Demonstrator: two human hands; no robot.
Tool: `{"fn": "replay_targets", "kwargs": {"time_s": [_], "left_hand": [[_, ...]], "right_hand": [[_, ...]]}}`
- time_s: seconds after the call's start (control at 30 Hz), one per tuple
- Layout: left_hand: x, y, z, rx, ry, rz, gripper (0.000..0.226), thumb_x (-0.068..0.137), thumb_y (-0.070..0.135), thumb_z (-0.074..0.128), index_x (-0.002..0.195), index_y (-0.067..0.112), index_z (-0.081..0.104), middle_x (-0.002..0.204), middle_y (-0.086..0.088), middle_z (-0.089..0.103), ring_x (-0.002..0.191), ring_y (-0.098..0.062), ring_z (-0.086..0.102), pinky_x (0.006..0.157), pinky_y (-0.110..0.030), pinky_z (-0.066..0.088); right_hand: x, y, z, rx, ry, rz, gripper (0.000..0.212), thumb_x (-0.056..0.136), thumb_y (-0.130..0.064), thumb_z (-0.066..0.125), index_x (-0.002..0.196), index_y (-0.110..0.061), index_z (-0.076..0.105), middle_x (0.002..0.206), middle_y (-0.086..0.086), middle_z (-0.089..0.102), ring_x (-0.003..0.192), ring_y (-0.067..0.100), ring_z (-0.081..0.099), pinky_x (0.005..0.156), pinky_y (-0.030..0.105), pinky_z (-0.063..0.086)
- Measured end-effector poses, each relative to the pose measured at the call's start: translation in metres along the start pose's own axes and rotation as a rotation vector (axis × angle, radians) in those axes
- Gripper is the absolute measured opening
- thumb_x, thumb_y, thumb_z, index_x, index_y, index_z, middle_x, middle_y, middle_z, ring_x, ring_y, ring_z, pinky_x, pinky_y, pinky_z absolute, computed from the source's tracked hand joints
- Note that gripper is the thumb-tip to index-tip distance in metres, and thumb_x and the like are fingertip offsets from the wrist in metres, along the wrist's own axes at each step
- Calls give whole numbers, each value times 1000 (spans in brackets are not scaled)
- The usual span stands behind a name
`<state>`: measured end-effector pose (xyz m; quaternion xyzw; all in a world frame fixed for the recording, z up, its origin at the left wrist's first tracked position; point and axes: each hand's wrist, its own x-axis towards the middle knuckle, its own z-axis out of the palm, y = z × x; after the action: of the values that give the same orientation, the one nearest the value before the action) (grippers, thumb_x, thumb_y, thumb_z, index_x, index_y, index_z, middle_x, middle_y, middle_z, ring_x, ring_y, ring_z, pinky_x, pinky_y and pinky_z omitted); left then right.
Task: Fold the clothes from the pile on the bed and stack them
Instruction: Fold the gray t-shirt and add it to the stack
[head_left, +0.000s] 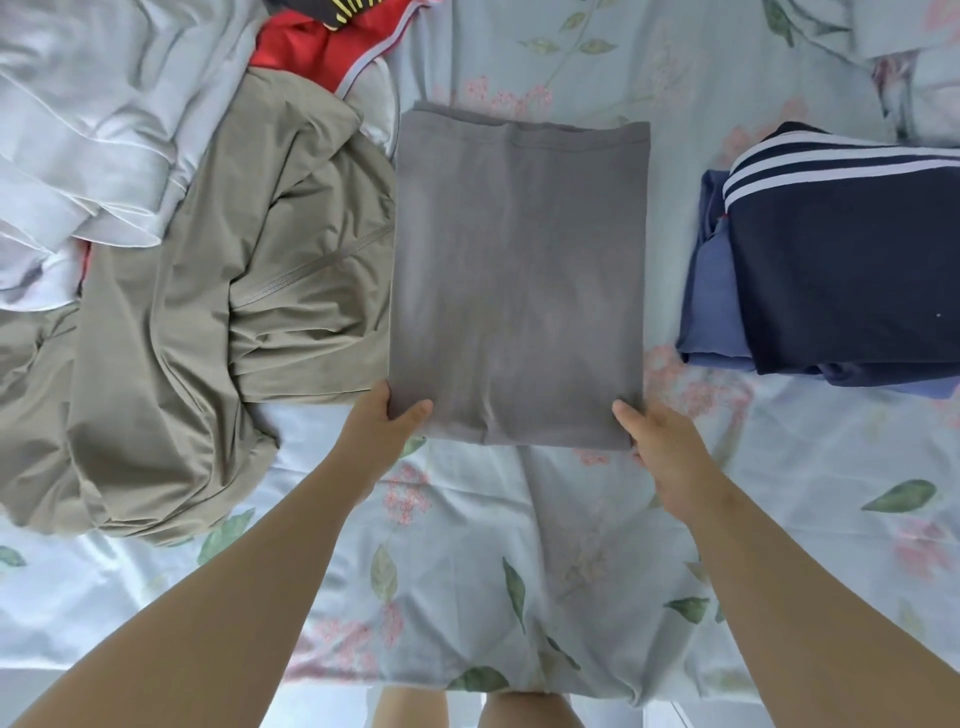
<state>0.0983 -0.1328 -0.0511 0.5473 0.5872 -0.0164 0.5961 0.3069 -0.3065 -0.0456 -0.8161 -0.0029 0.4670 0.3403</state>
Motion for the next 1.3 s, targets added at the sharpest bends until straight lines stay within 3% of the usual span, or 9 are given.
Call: {"fn": "replay_targets", "kwargs": {"time_s": [0.13, 0.23, 0.37, 0.57, 0.87, 0.93, 1.0, 1.13, 1.3], "left_hand": [[-10, -15, -14, 403, 15, 63, 27, 94, 29, 52, 98, 3, 59, 92, -11, 66, 88, -28, 59, 80, -40, 47], [-31, -35, -13, 548, -29, 62, 26, 95, 34, 49, 86, 11, 57, 80, -5, 64, 79, -23, 58, 68, -33, 45], [-52, -57, -7, 250, 121, -19, 27, 95, 30, 53, 72, 15, 48, 67, 4, 50, 65, -16, 45, 57, -27, 32], [-59, -77, 4, 315, 184, -54, 36, 95, 31, 52, 75, 1, 49, 63, -4, 45, 63, -21, 42, 56, -31, 29], [-7, -33, 15, 42, 142, -102, 71, 66, 61, 72, 114, 11, 56, 103, 0, 67, 91, -20, 66, 84, -40, 54], [9, -10, 23, -42, 111, -75, 60, 72, 50, 75, 110, 9, 55, 107, -1, 66, 95, -20, 65, 88, -37, 53], [24, 6, 30, -175, 50, -84, 52, 77, 34, 77, 115, 4, 58, 109, -4, 68, 96, -21, 66, 90, -37, 53], [30, 23, 35, -307, -72, -123, 42, 83, 13, 71, 122, 5, 58, 108, -8, 69, 89, -18, 68, 79, -32, 56], [4, 60, 17, -421, -112, 10, 20, 90, 9, 60, 110, 13, 60, 98, 0, 68, 79, -8, 69, 70, -21, 56]], "right_hand": [[-22, 24, 4, -33, 137, 1, 41, 97, -32, 49, 87, 7, 59, 78, 9, 53, 74, 23, 48, 64, 32, 36], [-42, 46, 14, -4, 122, 61, 43, 99, -37, 43, 74, -3, 56, 70, 6, 51, 68, 22, 48, 61, 30, 34], [-56, 64, 17, 164, 147, 60, 38, 100, -33, 43, 76, -6, 54, 75, 5, 52, 70, 18, 48, 65, 27, 37], [-55, 83, 17, -160, 320, -30, 50, 100, -37, 36, 69, -1, 51, 64, 8, 49, 63, 23, 46, 62, 34, 35], [-11, 46, 15, 76, 262, -50, 32, 91, -27, 58, 67, -18, 40, 64, -1, 39, 59, 16, 40, 61, 29, 32], [5, 27, 17, 184, 198, -26, 23, 89, -32, 62, 99, -11, 60, 93, 5, 61, 86, 20, 58, 77, 33, 48], [19, 13, 15, 244, 154, 19, 55, 85, -33, 68, 132, -10, 50, 126, 5, 58, 113, 23, 56, 97, 39, 47], [28, -8, 3, 326, 76, 32, 35, 89, -23, 65, 121, -10, 57, 118, 5, 63, 96, 20, 61, 80, 31, 52], [3, -40, -26, 355, 15, -97, 20, 93, -25, 58, 109, -13, 64, 113, 8, 67, 101, 23, 65, 88, 39, 54]]}}
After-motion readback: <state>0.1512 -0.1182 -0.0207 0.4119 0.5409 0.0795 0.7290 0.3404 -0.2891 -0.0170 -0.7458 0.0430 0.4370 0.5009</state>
